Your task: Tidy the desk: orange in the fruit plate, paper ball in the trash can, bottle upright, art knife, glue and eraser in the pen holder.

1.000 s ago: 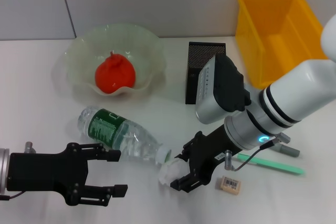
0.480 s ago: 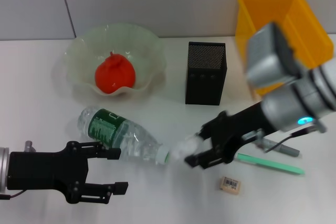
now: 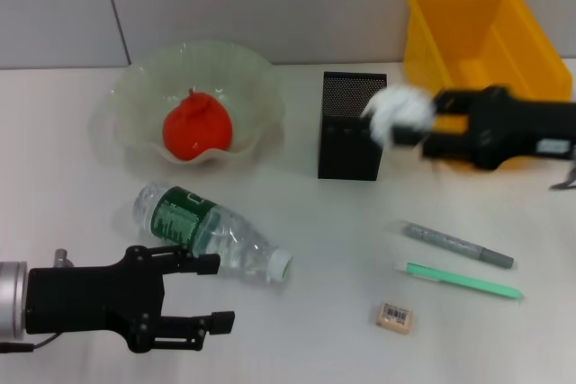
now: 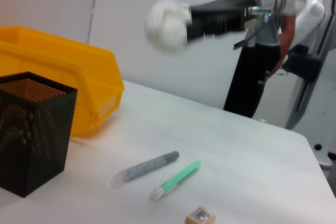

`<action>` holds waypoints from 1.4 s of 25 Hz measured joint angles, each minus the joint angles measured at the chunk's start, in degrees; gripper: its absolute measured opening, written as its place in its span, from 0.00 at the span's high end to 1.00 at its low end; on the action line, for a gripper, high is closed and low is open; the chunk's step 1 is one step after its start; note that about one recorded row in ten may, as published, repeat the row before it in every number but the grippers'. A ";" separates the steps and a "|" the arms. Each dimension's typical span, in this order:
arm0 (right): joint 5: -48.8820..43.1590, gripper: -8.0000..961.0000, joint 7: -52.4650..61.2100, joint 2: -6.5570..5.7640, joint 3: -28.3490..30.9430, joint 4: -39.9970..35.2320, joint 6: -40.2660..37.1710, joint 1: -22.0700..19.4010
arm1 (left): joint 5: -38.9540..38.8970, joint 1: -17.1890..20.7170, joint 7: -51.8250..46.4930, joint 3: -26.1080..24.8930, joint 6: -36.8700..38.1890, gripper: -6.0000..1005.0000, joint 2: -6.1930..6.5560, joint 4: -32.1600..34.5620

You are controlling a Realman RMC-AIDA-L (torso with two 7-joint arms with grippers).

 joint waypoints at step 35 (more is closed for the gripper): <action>26.09 0.36 -32.20 -0.06 5.41 -28.40 45.02 7.31 | -1.33 0.70 -0.86 -3.66 1.52 0.21 0.38 -0.17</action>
